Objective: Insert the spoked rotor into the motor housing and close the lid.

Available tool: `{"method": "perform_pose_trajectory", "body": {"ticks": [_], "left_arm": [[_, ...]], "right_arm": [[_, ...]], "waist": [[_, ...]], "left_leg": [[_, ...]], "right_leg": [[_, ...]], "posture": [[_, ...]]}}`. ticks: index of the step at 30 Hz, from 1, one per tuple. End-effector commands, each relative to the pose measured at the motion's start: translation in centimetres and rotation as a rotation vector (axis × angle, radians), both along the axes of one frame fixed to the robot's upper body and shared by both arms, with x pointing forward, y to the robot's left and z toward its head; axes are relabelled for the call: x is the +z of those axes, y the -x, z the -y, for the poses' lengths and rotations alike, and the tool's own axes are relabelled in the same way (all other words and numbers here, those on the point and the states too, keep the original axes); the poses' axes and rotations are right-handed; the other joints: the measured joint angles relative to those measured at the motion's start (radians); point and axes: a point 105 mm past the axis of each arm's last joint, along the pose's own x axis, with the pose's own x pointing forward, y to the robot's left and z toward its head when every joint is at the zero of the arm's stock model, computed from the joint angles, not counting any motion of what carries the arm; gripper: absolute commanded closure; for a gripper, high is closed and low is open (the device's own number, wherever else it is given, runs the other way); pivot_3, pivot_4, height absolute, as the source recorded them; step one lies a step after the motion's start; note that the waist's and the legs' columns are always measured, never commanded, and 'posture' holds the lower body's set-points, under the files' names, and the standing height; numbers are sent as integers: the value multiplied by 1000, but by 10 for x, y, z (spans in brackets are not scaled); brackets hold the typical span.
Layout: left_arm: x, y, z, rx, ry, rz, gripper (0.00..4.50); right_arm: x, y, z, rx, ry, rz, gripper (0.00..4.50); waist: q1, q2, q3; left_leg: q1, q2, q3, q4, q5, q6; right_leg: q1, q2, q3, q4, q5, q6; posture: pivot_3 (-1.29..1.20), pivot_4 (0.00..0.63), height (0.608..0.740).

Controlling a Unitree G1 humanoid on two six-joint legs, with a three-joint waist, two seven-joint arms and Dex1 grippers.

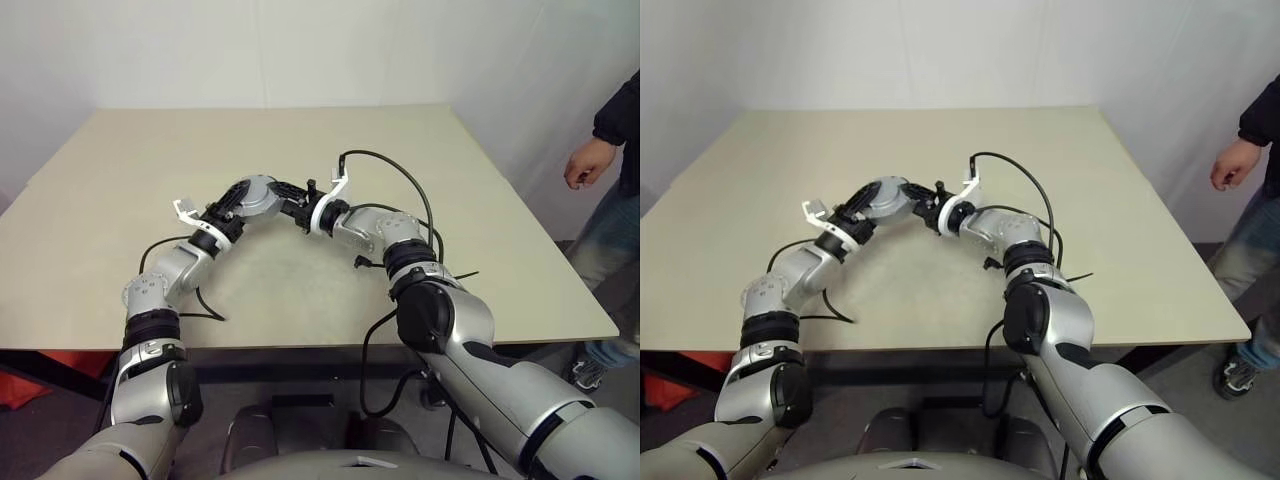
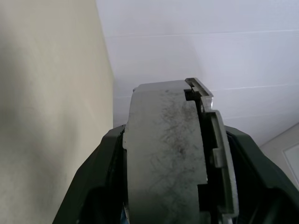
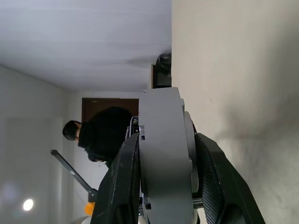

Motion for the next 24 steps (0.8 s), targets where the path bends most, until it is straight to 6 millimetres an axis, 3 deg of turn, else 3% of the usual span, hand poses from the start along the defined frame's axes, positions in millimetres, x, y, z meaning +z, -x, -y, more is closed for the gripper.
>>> {"method": "perform_pose_trajectory", "body": {"ticks": [1, 6, 12, 17, 21, 24], "left_arm": [[14, 0, -9, 30, -21, 63, 2115], [12, 2, -11, 32, -18, 65, 2115], [10, 2, -27, 126, -74, 73, 2115], [11, 6, -102, 487, -115, 59, 2115], [6, 17, -143, 642, -129, 19, 2115], [-15, 24, -167, 728, -133, -104, 2115]], "right_arm": [[27, -8, 4, -34, -38, 118, 2251], [42, -23, 20, -171, -33, 230, 656], [43, -31, 31, -246, -62, 222, 656], [36, -30, 32, -245, -35, 221, 656], [31, -29, 31, -239, -16, 216, 656], [30, -28, 30, -235, -10, 215, 656]], "waist": [[3, 0, 0], [11, -1, 1], [10, -2, 1], [0, -2, 2], [-12, -3, 2], [-11, -3, 2]], "left_leg": [[0, 0, 0, 0, 0, 0], [0, 1, 0, 0, 0, 0], [0, 1, 0, 0, 0, 0], [1, 1, 0, 0, 0, 0], [1, 1, 0, 0, 0, 0], [0, 1, 0, 0, 0, 0]], "right_leg": [[0, 0, 0, 0, 0, 0], [0, 0, 0, 0, 0, 0], [0, 0, 0, 0, 0, 0], [0, 0, 0, 0, 0, 0], [0, 1, 0, 0, 0, 0], [0, 1, 0, 0, 0, 0]], "posture": [[0, 0, 740], [0, 0, 740], [0, 0, 740], [0, 0, 740], [0, 0, 740], [0, 0, 740]]}}
